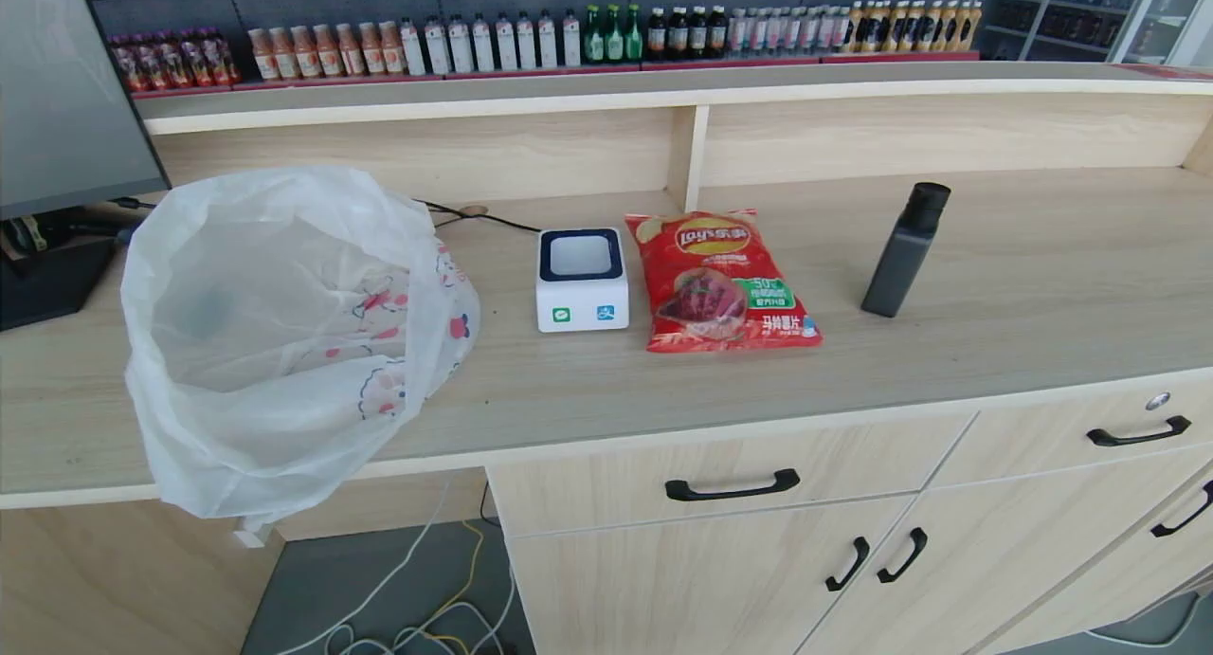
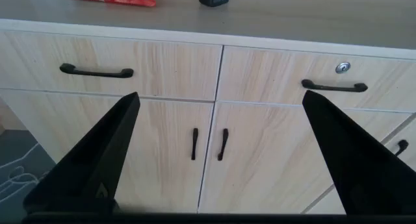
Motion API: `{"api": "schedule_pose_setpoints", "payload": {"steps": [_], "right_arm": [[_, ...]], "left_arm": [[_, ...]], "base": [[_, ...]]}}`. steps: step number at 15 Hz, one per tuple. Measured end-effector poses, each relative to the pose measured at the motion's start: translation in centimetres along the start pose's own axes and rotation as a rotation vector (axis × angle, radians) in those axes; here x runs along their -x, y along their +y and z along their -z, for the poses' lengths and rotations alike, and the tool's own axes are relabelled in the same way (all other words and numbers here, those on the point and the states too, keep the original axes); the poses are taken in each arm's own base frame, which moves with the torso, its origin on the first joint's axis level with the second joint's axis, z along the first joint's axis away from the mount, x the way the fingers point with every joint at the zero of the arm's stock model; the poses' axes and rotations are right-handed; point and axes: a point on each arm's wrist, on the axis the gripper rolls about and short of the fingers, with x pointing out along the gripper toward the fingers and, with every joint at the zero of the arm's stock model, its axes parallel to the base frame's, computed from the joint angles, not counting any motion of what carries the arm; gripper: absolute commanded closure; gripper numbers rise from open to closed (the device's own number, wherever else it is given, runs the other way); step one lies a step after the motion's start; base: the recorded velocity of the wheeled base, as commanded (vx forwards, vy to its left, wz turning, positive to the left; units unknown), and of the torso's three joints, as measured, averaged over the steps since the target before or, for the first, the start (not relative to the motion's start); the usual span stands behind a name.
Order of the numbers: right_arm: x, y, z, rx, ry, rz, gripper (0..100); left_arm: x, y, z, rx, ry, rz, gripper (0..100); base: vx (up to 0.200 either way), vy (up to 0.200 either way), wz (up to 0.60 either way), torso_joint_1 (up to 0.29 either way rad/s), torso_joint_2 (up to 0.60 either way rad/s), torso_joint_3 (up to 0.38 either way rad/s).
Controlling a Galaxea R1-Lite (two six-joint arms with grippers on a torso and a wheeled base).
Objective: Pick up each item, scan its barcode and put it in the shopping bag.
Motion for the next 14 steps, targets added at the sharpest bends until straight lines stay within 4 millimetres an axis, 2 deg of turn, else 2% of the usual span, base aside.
{"api": "schedule_pose_setpoints", "payload": {"steps": [3,10,14], "right_arm": [[-0.9,-0.2,-2.2,0.013,0.008,-0.131,0],[-4.0,-0.4,-5.5,0.060,0.050,-0.372,0],[-7.2,-0.2,-8.7,0.083,0.048,-0.411,0]], "left_arm": [[0.0,0.0,0.0,0.000,0.000,0.000,0],[0.0,0.0,0.0,0.000,0.000,0.000,0],[0.0,0.0,0.0,0.000,0.000,0.000,0]], "base": [[0.000,0.000,0.00,0.000,0.00,0.000],[0.000,0.000,0.00,0.000,0.00,0.000],[0.000,0.000,0.00,0.000,0.00,0.000]]}}
